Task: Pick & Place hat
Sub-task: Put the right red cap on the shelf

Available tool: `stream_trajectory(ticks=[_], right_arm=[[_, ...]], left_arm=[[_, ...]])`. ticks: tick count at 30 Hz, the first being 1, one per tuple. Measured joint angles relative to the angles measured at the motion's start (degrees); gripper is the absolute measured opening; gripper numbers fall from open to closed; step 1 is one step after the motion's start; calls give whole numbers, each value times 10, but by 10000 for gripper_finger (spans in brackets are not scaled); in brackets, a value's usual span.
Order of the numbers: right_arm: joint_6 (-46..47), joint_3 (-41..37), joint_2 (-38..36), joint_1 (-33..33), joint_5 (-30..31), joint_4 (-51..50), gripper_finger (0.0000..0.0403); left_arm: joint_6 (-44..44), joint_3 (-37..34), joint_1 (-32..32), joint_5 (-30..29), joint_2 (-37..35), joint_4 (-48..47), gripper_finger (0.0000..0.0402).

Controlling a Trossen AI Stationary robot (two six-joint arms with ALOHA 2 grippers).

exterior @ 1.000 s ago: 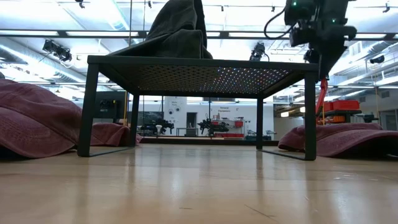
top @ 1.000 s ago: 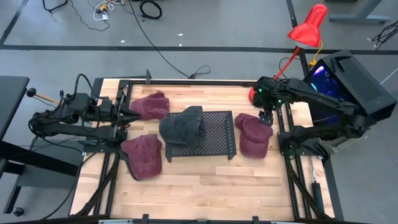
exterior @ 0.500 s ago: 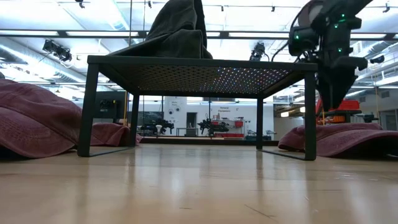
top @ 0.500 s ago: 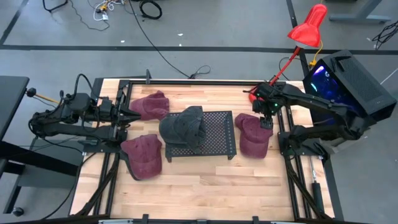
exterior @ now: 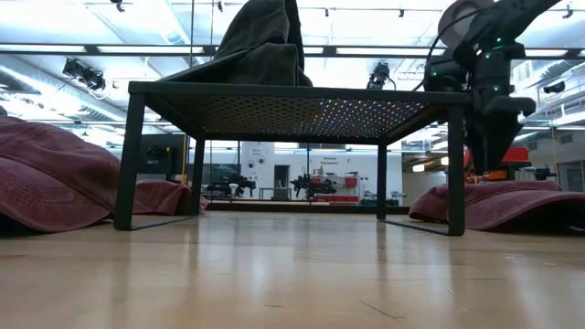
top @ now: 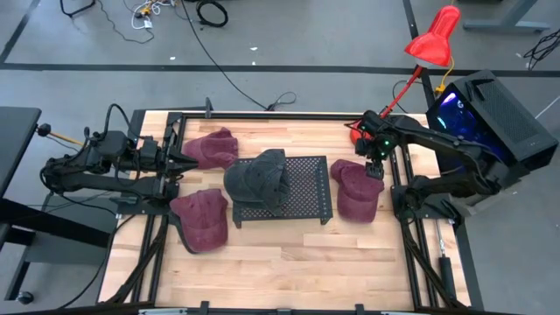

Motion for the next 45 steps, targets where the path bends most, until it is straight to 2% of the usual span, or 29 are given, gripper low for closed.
stream_trajectory(ticks=[14, 19, 31, 36, 45], right_arm=[[-35, -72, 18, -7, 1, 73, 233], [-24, -74, 33, -15, 2, 110, 233], [-31, -74, 77, -15, 11, 124, 230], [-32, -74, 77, -14, 17, 122, 192], [-34, -74, 77, -14, 36, 122, 72]], left_arm=[[0, 0, 0, 0, 0, 0, 48], [0, 0, 0, 0, 0, 0, 48], [0, 0, 0, 0, 0, 0, 48], [0, 0, 0, 0, 0, 0, 48], [0, 0, 0, 0, 0, 0, 48]])
